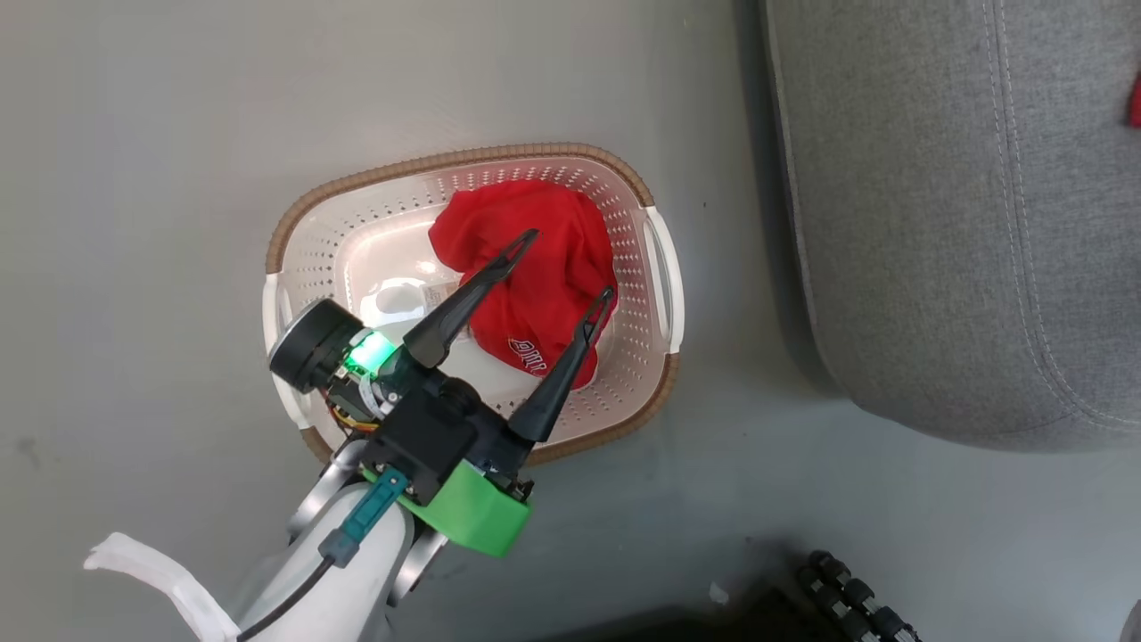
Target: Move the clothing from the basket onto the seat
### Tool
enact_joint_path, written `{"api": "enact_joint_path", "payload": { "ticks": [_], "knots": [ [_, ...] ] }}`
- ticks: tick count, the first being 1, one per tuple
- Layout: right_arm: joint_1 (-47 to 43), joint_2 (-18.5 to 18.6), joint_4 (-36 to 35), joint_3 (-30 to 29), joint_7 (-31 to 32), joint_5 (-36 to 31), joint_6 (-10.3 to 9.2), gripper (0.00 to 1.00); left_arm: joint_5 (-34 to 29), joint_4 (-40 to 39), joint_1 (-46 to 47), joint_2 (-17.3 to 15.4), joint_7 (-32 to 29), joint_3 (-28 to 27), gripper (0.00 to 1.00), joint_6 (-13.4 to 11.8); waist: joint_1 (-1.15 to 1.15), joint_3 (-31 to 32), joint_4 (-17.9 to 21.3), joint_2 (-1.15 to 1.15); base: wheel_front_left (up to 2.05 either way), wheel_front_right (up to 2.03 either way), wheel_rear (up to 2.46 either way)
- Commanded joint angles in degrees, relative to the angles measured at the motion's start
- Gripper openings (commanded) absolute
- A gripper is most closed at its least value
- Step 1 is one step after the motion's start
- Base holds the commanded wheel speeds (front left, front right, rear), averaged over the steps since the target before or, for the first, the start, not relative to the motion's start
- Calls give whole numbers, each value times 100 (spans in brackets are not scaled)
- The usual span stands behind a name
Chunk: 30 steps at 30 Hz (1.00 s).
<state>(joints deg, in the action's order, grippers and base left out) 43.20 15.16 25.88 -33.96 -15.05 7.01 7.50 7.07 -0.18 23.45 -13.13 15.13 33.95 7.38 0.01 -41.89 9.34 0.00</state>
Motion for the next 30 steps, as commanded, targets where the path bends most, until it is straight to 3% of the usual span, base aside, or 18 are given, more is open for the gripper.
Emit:
{"api": "enact_joint_path", "payload": {
  "ticks": [1,6,10,21,24,30],
  "knots": [
    [-238,-130,-41,-102,-15,-115,-2,100,65,42,-131,73,3,-55,100,1,-1,250,-17,0,0,0,0],
    [-967,-680,-324,-38,-16,-250,-2,100,242,256,-461,422,4,-356,100,-87,-1,879,-21,0,0,0,0],
    [-1647,-932,-517,340,-17,-206,-2,100,380,441,-778,681,3,-686,100,-130,-1,1512,-55,0,0,0,0],
    [-3449,-1157,-842,1982,-17,322,-2,100,631,922,-1706,1016,3,-1261,100,-293,-1,3372,-706,0,0,0,0],
    [-3843,-1204,-981,2422,-18,343,-1,100,956,934,-2031,1012,3,-1437,100,-479,-1,3824,-882,0,0,0,0],
    [-4403,-1216,-1362,3052,-17,837,-1,100,875,748,-2452,1017,3,-1744,100,-847,-1,4267,-1199,0,0,0,0]
  ]
}}
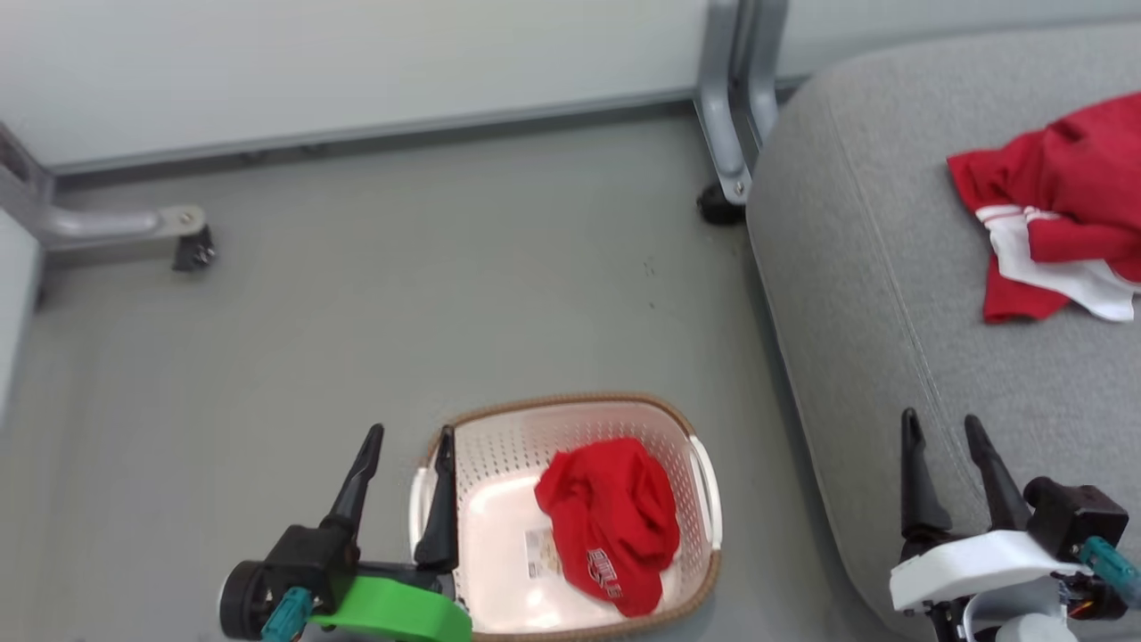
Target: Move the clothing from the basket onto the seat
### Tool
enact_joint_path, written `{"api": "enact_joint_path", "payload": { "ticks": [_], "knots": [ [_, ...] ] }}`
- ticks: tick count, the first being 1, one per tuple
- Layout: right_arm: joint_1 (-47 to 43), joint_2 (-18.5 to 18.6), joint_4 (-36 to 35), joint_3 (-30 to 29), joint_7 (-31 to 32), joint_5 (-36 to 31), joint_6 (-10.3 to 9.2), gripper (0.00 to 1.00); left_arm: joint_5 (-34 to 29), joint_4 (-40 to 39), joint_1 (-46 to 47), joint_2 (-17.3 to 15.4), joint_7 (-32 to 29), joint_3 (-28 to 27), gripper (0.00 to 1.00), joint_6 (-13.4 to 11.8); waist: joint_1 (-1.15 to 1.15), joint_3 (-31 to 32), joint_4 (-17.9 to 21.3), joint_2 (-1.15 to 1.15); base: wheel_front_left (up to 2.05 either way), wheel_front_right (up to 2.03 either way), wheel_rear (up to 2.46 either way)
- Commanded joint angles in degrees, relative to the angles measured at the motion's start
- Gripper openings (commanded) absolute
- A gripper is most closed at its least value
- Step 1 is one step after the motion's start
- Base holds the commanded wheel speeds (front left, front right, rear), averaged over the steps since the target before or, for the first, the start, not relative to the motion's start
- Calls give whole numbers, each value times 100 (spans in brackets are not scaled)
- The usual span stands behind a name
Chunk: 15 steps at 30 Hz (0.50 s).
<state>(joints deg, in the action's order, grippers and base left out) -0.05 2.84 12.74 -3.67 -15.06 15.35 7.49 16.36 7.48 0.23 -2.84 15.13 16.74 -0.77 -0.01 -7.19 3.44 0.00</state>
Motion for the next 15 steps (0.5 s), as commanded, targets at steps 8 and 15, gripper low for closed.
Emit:
{"api": "enact_joint_path", "payload": {
  "ticks": [8,15],
  "knots": [
    [-554,16,-625,698,-17,34,0,100,-96,-423,-755,-11,3,-530,100,-209,1,1277,-792,0,0,0,0],
    [-830,15,-904,933,-17,-94,0,100,-296,-712,-1133,-11,3,-661,100,-174,1,1561,-792,0,0,0,0]
  ]
}}
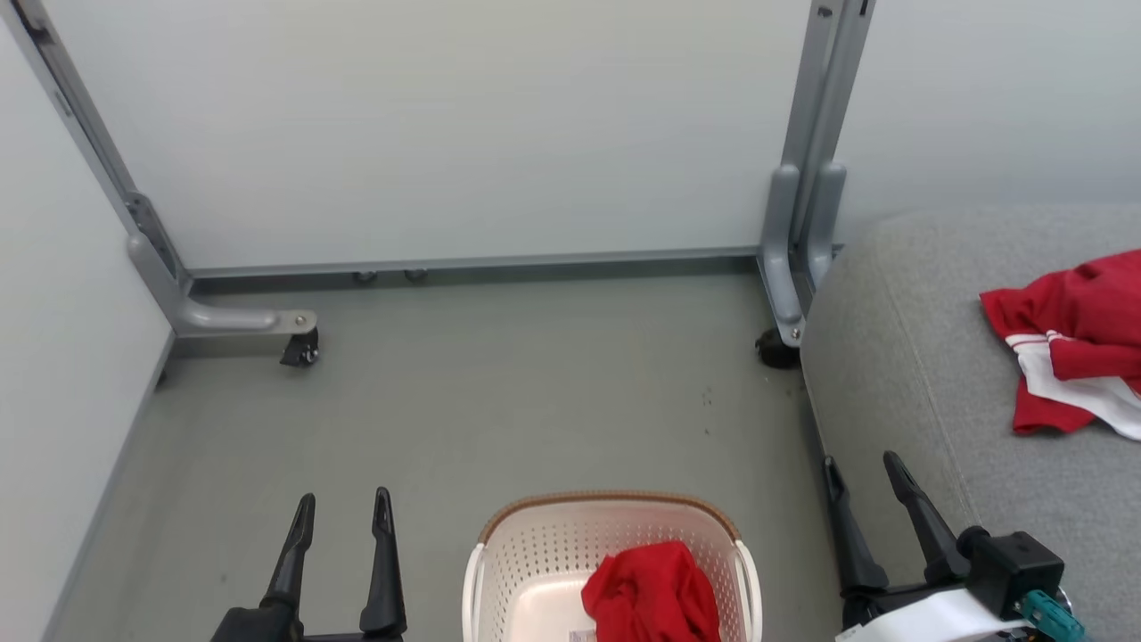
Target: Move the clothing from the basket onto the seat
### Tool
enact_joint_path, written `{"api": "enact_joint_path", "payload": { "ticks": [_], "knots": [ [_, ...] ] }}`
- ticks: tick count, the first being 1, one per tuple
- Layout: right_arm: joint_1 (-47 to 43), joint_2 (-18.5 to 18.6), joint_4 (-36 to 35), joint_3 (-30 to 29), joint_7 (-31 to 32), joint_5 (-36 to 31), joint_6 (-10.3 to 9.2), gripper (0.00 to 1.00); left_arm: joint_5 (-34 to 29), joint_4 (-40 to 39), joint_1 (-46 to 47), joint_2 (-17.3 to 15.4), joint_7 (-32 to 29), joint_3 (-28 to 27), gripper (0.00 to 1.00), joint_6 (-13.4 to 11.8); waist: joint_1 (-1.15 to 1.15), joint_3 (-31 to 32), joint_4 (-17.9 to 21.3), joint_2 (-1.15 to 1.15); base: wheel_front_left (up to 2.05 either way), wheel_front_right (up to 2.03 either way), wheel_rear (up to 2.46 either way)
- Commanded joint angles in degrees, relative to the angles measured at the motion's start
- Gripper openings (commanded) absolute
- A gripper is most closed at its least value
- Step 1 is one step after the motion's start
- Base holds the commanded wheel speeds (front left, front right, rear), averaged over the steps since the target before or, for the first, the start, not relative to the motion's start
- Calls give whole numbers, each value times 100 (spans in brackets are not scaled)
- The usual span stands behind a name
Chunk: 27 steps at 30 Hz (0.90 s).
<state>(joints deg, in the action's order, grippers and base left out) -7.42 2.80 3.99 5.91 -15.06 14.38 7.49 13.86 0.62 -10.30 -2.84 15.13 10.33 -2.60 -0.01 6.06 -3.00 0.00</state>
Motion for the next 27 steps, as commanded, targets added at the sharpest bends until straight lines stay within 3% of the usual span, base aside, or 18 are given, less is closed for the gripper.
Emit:
{"api": "enact_joint_path", "payload": {
  "ticks": [1,7,17,27],
  "knots": [
    [-124,20,-50,-51,-17,12,0,100,-103,-81,-110,-11,3,-21,100,19,1,257,-148,0,0,0,0],
    [-382,19,82,-134,-17,-105,0,100,-241,-254,-232,-11,3,1,100,-16,1,353,-191,0,0,0,0],
    [-437,18,245,-216,-17,-168,0,100,-521,-85,-278,-10,3,8,100,196,1,324,-178,0,0,0,0],
    [-355,17,271,-260,-17,-204,0,100,-498,29,-259,-10,3,-15,100,227,1,277,-104,0,0,0,0]
  ]
}}
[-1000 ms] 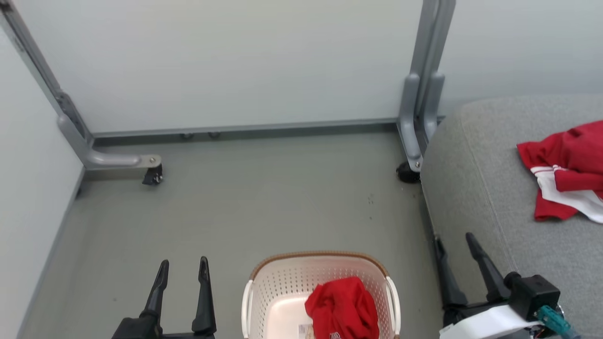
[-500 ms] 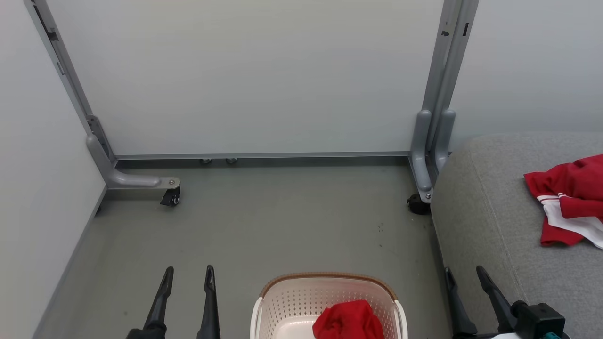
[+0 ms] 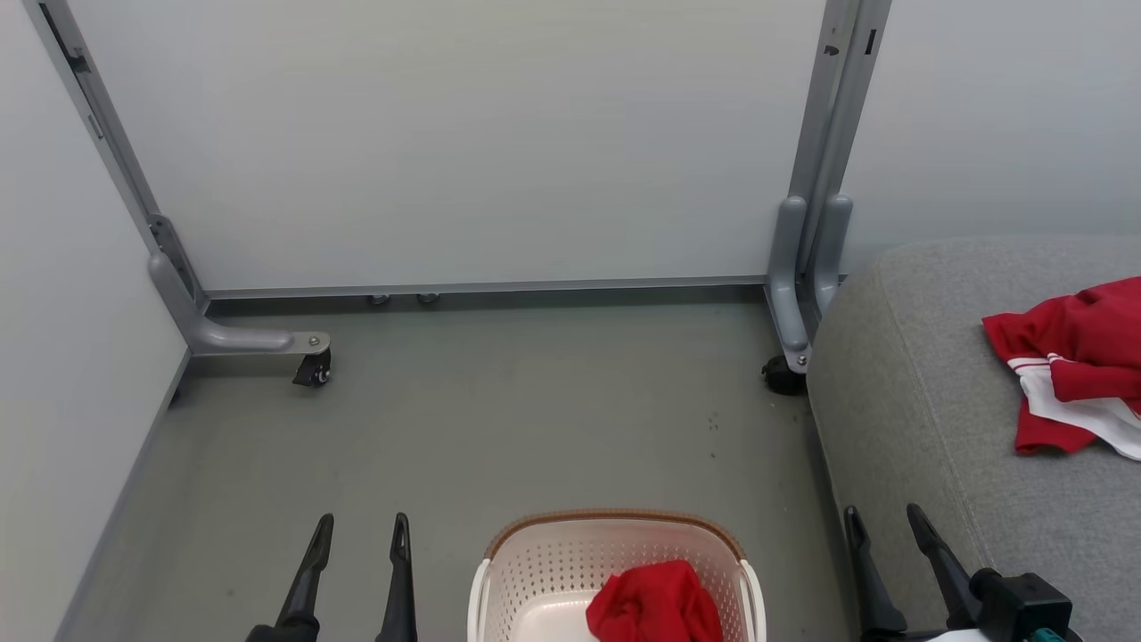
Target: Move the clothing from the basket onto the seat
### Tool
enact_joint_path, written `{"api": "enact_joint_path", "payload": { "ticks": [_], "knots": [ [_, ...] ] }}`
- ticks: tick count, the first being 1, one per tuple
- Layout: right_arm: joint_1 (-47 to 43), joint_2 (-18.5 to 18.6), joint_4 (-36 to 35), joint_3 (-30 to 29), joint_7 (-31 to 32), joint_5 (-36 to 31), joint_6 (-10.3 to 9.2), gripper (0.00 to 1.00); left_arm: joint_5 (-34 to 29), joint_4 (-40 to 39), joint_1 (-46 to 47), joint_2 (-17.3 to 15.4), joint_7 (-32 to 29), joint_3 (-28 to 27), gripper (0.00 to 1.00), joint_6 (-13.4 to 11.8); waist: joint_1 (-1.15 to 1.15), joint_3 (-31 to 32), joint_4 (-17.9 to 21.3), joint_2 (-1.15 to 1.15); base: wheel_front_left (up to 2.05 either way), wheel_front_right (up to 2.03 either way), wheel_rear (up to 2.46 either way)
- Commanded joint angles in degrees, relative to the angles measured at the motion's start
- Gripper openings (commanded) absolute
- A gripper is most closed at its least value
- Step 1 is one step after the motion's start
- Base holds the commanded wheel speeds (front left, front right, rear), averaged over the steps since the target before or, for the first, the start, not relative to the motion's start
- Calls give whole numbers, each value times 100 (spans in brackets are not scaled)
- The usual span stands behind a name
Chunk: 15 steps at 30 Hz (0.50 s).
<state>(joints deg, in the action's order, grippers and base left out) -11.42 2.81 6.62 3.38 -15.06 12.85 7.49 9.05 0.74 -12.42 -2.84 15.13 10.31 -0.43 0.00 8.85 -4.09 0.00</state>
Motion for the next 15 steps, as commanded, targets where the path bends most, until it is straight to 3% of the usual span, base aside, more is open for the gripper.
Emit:
{"api": "enact_joint_path", "payload": {
  "ticks": [1,15],
  "knots": [
    [55,16,7,-5,-17,-62,0,100,-9,28,-36,-10,3,-13,100,-2,0,-4,13,0,0,0,0],
    [48,17,-5,63,-17,-46,0,100,6,215,-34,-10,3,25,100,-12,0,11,41,0,0,0,0]
  ]
}}
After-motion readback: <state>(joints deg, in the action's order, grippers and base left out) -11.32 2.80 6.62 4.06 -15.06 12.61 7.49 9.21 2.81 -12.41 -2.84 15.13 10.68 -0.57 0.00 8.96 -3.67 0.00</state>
